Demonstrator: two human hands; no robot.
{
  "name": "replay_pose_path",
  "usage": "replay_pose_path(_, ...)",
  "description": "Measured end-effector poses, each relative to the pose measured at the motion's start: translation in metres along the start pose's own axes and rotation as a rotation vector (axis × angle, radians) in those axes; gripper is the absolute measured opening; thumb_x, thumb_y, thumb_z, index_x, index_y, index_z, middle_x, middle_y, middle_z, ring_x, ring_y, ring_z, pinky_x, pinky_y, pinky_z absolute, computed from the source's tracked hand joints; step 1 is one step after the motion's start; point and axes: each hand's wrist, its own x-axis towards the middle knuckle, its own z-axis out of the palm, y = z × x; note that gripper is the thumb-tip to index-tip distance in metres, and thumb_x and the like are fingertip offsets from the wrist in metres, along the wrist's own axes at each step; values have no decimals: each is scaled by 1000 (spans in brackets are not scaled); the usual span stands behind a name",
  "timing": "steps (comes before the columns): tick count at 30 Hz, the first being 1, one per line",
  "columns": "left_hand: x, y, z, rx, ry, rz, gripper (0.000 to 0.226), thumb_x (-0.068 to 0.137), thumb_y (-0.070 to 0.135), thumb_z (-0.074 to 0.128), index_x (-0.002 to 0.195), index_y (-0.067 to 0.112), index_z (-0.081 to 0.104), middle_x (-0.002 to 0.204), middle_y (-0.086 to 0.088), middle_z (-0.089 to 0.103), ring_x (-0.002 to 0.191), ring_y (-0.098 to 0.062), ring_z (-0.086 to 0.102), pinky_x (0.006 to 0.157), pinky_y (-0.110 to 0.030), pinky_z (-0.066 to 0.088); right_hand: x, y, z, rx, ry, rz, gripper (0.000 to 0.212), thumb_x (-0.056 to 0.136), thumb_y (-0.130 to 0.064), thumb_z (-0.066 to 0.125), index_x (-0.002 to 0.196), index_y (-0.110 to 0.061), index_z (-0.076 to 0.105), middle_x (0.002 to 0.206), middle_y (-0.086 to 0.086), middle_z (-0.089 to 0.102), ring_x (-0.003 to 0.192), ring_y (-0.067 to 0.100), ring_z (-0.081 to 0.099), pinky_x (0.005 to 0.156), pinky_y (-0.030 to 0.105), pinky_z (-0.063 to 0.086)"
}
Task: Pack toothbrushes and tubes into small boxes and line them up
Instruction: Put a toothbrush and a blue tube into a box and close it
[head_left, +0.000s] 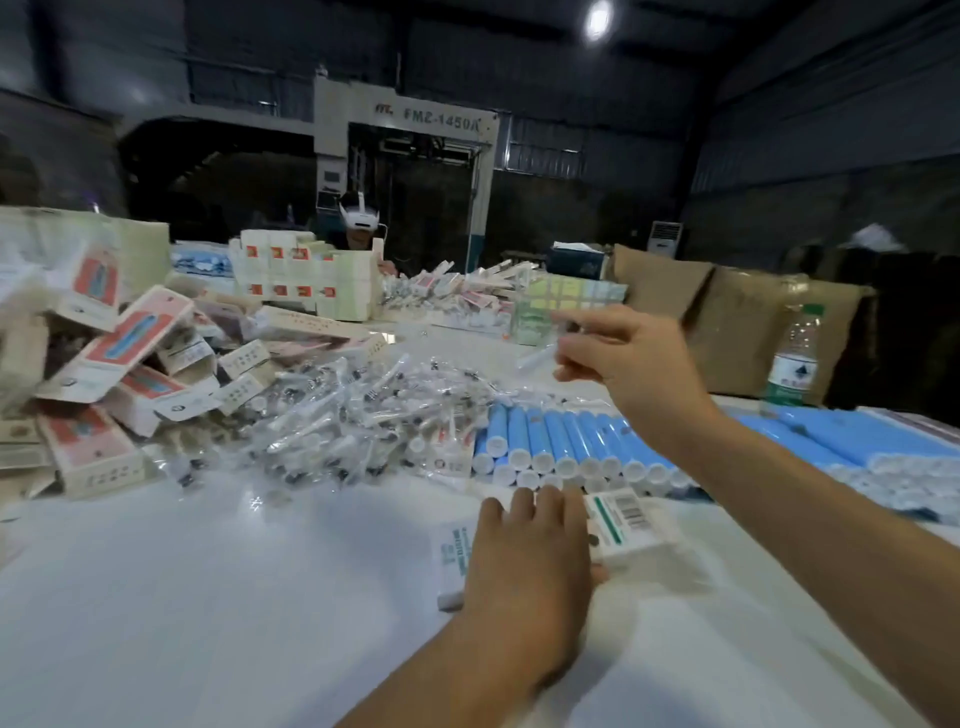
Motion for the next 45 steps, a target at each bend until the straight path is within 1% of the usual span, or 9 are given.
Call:
replay_pose_path(2, -30, 22, 5, -118, 42, -276, 61, 96, 51, 39, 142, 16, 18, 136, -5, 37, 122, -26, 35, 96, -40, 26, -21, 6, -47, 182, 180, 128, 20, 85, 6, 61, 83, -11, 70, 63, 1, 68, 56, 11, 64, 59, 19, 55)
replay_pose_path(10, -25, 22, 3, -109, 136, -357, 68, 93, 63, 26, 146, 22, 10, 139, 3, 36, 122, -18, 37, 97, -34, 30, -87, 72, -108, 347, 542, 389, 10, 87, 5, 60, 92, -3, 56, 58, 5, 63, 50, 11, 62, 49, 21, 53)
replay_pose_path(17, -24, 32, 7, -61, 188, -343, 69, 91, 64, 24, 144, 23, 9, 137, 6, 36, 121, -16, 36, 93, -32, 29, -87, 75, -91, 121, 519, 395, 15, 80, -5, 72, 83, -7, 58, 69, 7, 65, 50, 5, 59, 49, 20, 46)
replay_pose_path(21, -19, 42, 8, -40, 212, -298, 69, 92, 63, 26, 145, 23, 8, 137, 5, 35, 121, -17, 36, 94, -32, 29, -96, 76, -74, 22, 435, 413, 13, 85, -17, 70, 75, -9, 65, 72, 3, 71, 69, 10, 69, 56, 22, 53)
replay_pose_path(27, -18, 41, 6, -69, 243, -335, 70, 92, 63, 27, 145, 22, 7, 141, 4, 33, 125, -17, 34, 98, -32, 29, -103, 64, -69, -216, 365, 206, 28, 94, -27, 54, 72, -39, 67, 111, -8, 54, 110, 14, 54, 95, 16, 40)
replay_pose_path(29, -19, 37, 6, -70, 251, -362, 69, 92, 63, 27, 144, 23, 9, 141, 4, 34, 126, -18, 35, 98, -33, 30, -107, 57, -74, -243, 418, 128, 22, 92, -19, 58, 79, -36, 64, 103, -8, 52, 98, 1, 51, 76, 1, 35)
replay_pose_path(32, -18, 33, 6, -76, 267, -410, 66, 93, 62, 28, 143, 22, 14, 137, 2, 37, 123, -19, 38, 95, -34, 31, -114, 59, -75, -229, 400, 124, 19, 89, -12, 60, 82, -29, 63, 92, -3, 62, 73, -5, 54, 64, 4, 40)
replay_pose_path(38, -16, 33, 11, -50, 252, -408, 68, 93, 62, 29, 144, 20, 11, 140, 1, 36, 124, -20, 37, 96, -35, 32, -114, 65, -69, -226, 329, 211, 19, 89, -9, 62, 101, -19, 73, 86, -10, 69, 79, 8, 63, 69, 21, 49)
replay_pose_path(45, -15, 37, 13, -5, 234, -366, 72, 93, 61, 32, 144, 18, 7, 142, -2, 34, 125, -22, 35, 99, -37, 30, -114, 72, -65, -180, 272, 291, 47, 88, -8, 62, 133, -19, 55, 66, -13, 66, 62, 2, 56, 65, 24, 52)
